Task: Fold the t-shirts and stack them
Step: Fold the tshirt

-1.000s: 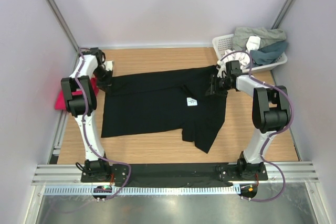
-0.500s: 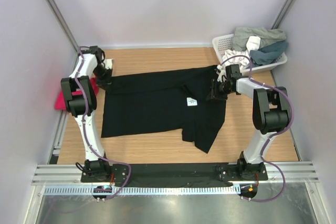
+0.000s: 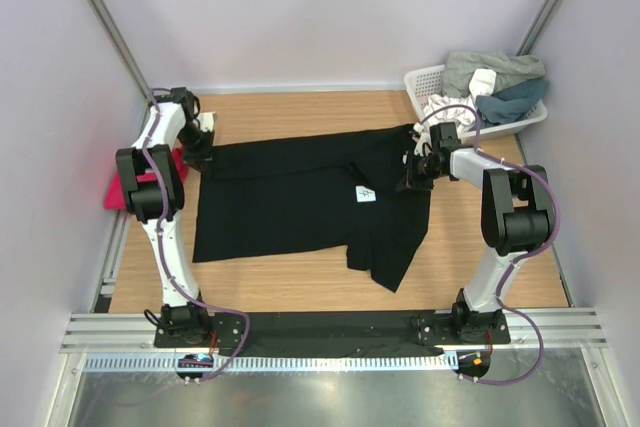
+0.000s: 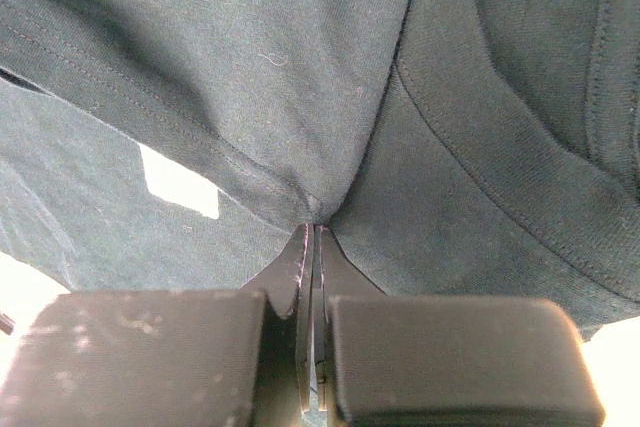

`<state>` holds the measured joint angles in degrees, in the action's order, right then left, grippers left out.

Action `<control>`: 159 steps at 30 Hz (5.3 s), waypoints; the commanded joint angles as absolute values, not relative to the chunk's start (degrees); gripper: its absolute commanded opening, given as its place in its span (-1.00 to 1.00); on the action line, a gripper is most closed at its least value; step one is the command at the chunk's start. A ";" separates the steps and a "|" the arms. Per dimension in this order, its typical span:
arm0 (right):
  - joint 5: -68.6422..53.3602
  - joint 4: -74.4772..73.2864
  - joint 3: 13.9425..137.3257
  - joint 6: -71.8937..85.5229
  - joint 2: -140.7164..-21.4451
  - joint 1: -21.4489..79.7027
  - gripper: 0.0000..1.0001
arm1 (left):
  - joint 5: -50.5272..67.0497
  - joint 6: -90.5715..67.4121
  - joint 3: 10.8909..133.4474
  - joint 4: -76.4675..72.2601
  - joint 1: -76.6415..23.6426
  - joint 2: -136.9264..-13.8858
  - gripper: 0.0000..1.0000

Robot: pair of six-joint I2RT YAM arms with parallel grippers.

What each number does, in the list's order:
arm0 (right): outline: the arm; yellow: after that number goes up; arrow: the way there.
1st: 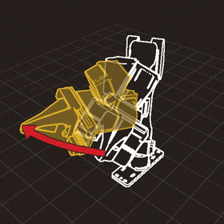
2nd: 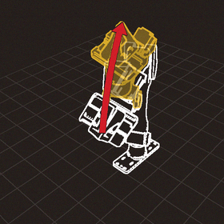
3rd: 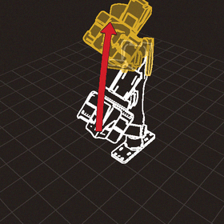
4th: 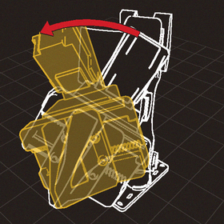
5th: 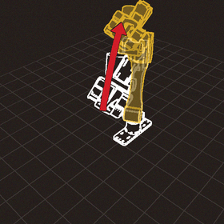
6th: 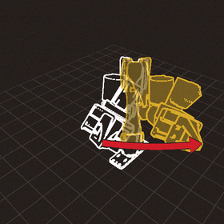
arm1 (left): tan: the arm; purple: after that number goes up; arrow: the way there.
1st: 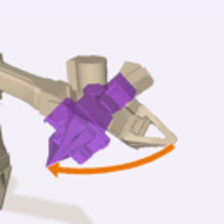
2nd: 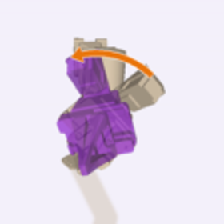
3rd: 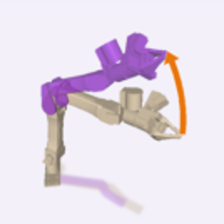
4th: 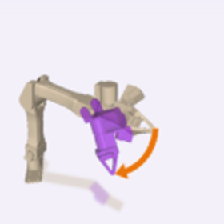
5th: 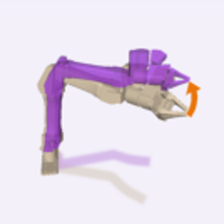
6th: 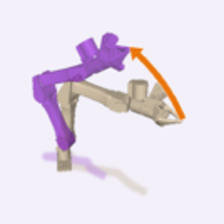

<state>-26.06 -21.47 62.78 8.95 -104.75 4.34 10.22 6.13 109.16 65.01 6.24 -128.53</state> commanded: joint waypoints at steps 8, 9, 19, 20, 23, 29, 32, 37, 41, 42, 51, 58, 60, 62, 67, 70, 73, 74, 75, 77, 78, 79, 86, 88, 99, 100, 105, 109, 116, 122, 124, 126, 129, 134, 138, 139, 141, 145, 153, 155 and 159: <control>-25.14 -22.94 61.35 7.73 -97.56 1.67 -0.97 | 10.72 5.54 110.74 64.34 6.06 -128.41 -1.00; -24.88 -23.03 60.83 7.56 -97.21 1.32 -0.98 | 10.81 5.54 110.74 64.34 6.06 -128.41 -1.00; -24.61 -24.43 59.68 6.51 -95.54 0.70 -0.98 | 10.20 5.71 110.57 64.07 6.15 -128.41 -1.00; -24.61 -24.52 59.68 6.33 -95.36 0.70 -0.97 | 10.20 5.71 110.57 64.07 6.07 -128.41 -1.00; -24.43 -24.78 59.33 6.07 -95.10 -1.14 -0.98 | 10.37 5.36 110.74 63.90 5.98 -128.50 -1.00; -23.73 -25.57 59.15 5.01 -94.75 -2.11 -0.97 | 10.11 5.36 111.36 63.90 5.98 -128.85 -1.00; -23.56 -25.32 58.54 5.01 -94.48 -2.20 -0.95 | 10.72 5.10 111.71 64.07 5.98 -129.02 -1.00; -23.73 -26.27 60.11 5.01 -93.43 -2.20 -0.07 | 11.16 5.88 112.76 65.65 5.98 -127.89 -0.55; -24.08 -26.11 63.71 4.75 -92.11 -2.20 0.22 | 15.19 6.77 111.80 66.09 5.98 -122.81 -0.10; -23.65 -25.58 63.98 5.01 -92.11 -2.20 0.23 | 15.64 6.42 111.71 65.83 5.98 -122.00 -0.03; -23.64 -19.69 69.78 6.94 -101.58 -2.20 0.22 | 18.19 4.13 117.24 64.60 4.31 -126.28 0.01; -22.50 -18.02 79.70 6.07 -110.21 -1.06 0.16 | 18.63 3.87 121.28 63.19 3.87 -132.88 -0.08; -22.59 -18.37 83.13 5.46 -112.67 0.00 0.15 | 18.28 4.22 122.08 62.67 3.87 -134.64 -0.09; -22.59 -18.81 86.12 4.75 -114.51 1.57 0.14 | 18.11 4.66 123.66 62.58 3.78 -135.96 -0.09; -21.80 -19.34 87.89 4.75 -115.84 4.65 0.15 | 16.88 4.57 125.16 62.67 3.95 -138.77 -0.09; -21.36 -19.60 86.76 4.57 -115.49 5.89 0.15 | 16.35 4.22 125.42 62.93 3.87 -139.31 -0.10; -21.45 -19.95 85.35 4.66 -114.00 6.59 0.16 | 16.44 4.31 125.07 62.67 3.95 -139.04 -0.10; -21.36 -19.95 84.30 4.48 -113.65 6.85 0.16 | 16.44 4.22 125.07 62.67 4.13 -138.96 -0.10; -21.18 -19.95 83.77 4.13 -113.29 6.94 0.15 | 16.44 4.04 125.07 62.58 4.13 -139.13 -0.10; -20.05 -19.78 82.88 3.00 -113.20 7.38 0.15 | 16.35 3.78 125.16 62.49 4.39 -139.39 -0.10; -19.78 -19.69 82.71 2.73 -113.55 7.56 0.16 | 16.09 3.69 125.33 62.49 4.39 -139.74 -0.10; -19.34 -19.60 83.05 2.46 -114.25 7.47 0.15 | 16.08 3.78 125.33 62.49 4.48 -139.92 -0.10; -15.30 -20.56 87.89 0.36 -119.35 7.56 0.16 | 14.59 3.34 125.77 61.53 4.66 -140.98 -0.11; -14.24 -21.09 89.29 -0.95 -120.58 7.82 0.15 | 14.59 2.73 127.08 61.26 4.66 -141.85 -0.10; -11.60 -22.06 93.07 -4.13 -124.89 9.23 0.16 | 12.48 2.81 132.89 60.38 4.57 -146.33 -0.09; -11.17 -21.89 93.25 -4.30 -125.07 9.40 0.16 | 12.39 2.81 134.11 60.29 4.57 -146.77 -0.10; -10.02 -21.97 94.83 -5.54 -126.12 9.84 0.16 | 11.87 2.90 137.02 59.50 4.48 -148.71 -0.10; -9.50 -22.15 95.45 -5.97 -124.55 10.02 0.16 | 14.05 3.34 138.34 60.55 4.31 -146.88 -0.12; -6.94 -23.73 91.50 -9.57 -108.93 10.19 0.22 | 22.40 1.67 130.70 58.89 4.04 -124.65 0.11; -10.01 -26.54 77.91 -20.46 -95.92 13.00 0.26 | 28.83 0.26 116.76 58.80 4.04 -112.25 0.62; -11.68 -26.80 73.67 -24.60 -93.09 13.97 0.29 | 28.04 0.44 112.70 56.35 4.13 -109.44 0.64; -13.09 -26.98 67.17 -27.50 -89.14 16.24 0.28 | 27.08 1.75 107.16 53.02 4.13 -107.85 0.69; -13.88 -26.54 58.38 -33.91 -83.61 19.76 0.28 | 25.23 2.46 102.31 49.67 3.96 -106.09 0.76; -12.40 -25.75 47.40 -42.52 -74.99 29.25 0.28 | 21.36 -3.33 96.26 46.33 3.25 -104.86 0.99; -10.55 -25.75 40.62 -45.18 -67.34 34.09 0.28 | 17.33 -8.07 93.51 44.55 2.90 -103.54 0.99; -10.02 -26.01 39.65 -45.09 -64.63 35.49 0.29 | 16.62 -9.39 93.43 44.82 2.64 -103.27 0.99; -9.76 -27.15 37.62 -43.95 -61.80 37.26 0.29 | 16.96 -11.42 91.59 43.51 2.64 -100.21 0.99; -9.41 -29.00 35.08 -44.20 -56.27 42.00 0.28 | 13.09 -13.71 87.01 43.41 3.25 -97.38 0.99; -8.96 -35.05 34.45 -44.65 -51.59 51.05 0.14 | 13.46 -5.63 82.87 46.75 5.63 -96.40 0.78; -9.23 -36.56 34.10 -44.65 -51.59 52.29 0.11 | 11.96 -3.70 83.49 49.82 5.63 -97.38 0.91; -10.10 -37.53 33.49 -44.30 -52.55 54.31 0.10 | 13.27 -1.06 79.39 49.14 5.54 -95.63 0.88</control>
<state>-9.63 -35.66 33.85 -43.90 -52.40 53.01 13.34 -5.08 82.19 48.49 5.54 -97.41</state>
